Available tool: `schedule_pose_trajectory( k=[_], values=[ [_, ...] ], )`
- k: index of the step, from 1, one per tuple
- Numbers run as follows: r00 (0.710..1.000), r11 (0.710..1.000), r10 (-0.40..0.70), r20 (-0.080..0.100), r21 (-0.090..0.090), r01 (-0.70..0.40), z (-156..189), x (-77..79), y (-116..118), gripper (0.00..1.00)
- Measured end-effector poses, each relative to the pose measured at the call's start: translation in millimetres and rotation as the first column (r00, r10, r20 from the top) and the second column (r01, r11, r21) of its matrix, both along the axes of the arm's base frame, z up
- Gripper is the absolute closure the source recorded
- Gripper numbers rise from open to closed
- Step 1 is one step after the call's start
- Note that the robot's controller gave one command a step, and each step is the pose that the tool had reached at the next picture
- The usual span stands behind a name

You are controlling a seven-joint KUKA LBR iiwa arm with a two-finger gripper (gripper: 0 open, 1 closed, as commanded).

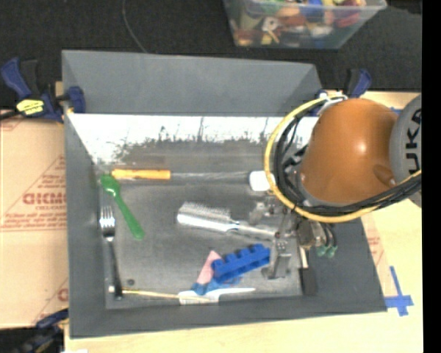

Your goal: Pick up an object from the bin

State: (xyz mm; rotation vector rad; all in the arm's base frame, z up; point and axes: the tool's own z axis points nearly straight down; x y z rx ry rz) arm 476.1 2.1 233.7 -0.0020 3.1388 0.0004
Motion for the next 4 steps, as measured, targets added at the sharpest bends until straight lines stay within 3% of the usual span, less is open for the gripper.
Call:
schedule_pose_trajectory(
  k=[1,2,3,4],
  values=[
    [0.993,0.993,0.119,0.006,-0.002,-0.119,-143.9,23.9,-5.5,0.00],
    [0.957,0.957,0.290,0.020,-0.008,-0.290,-69.5,22.6,-1.7,0.00],
    [0.988,0.988,0.154,0.002,-0.001,-0.154,-163.8,21.6,-5.3,0.00],
    [0.864,0.864,0.503,0.026,-0.017,-0.503,-163.2,25.1,-3.6,0.00]
  ],
)
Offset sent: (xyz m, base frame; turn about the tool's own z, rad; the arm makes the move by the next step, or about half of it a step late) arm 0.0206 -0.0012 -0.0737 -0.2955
